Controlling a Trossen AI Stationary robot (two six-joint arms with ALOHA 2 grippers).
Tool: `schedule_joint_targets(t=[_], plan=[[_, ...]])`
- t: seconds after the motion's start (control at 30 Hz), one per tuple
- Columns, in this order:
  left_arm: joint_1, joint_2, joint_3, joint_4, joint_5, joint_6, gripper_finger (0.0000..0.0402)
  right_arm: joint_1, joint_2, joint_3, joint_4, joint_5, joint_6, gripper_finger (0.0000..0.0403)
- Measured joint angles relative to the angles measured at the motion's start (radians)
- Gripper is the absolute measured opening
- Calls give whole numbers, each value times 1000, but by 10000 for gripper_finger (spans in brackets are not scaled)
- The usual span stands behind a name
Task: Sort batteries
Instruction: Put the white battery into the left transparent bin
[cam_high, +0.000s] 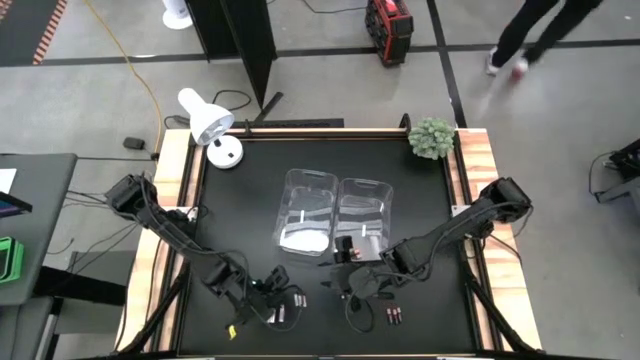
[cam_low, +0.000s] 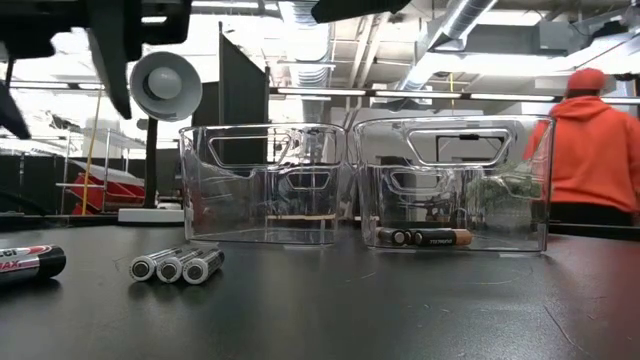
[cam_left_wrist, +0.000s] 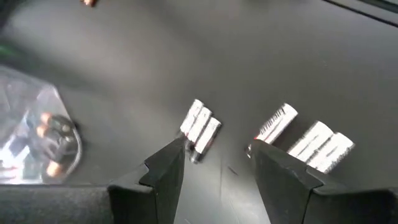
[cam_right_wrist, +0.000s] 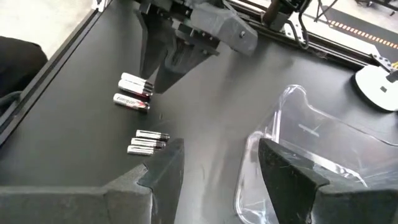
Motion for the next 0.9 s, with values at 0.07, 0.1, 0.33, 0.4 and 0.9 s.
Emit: schedule_joint_targets(t=[0.07, 0.1, 0.33, 0.4, 0.9], plan=[[4, 19, 1, 8, 7, 24, 180, -2, 0, 0, -9, 0, 0, 223], [5, 32, 0, 8, 11, 35, 180, -4, 0, 0, -12, 0, 0, 223], [6, 138, 66, -5, 42, 108, 180, -6, 0, 0, -15, 3, -7, 223], [5, 152, 92, -7, 63, 120, 180, -6, 0, 0, -15, 3, -7, 223], [-3, 195, 122, -75, 85, 191, 180, -5, 0, 0, -31, 3, -7, 223]])
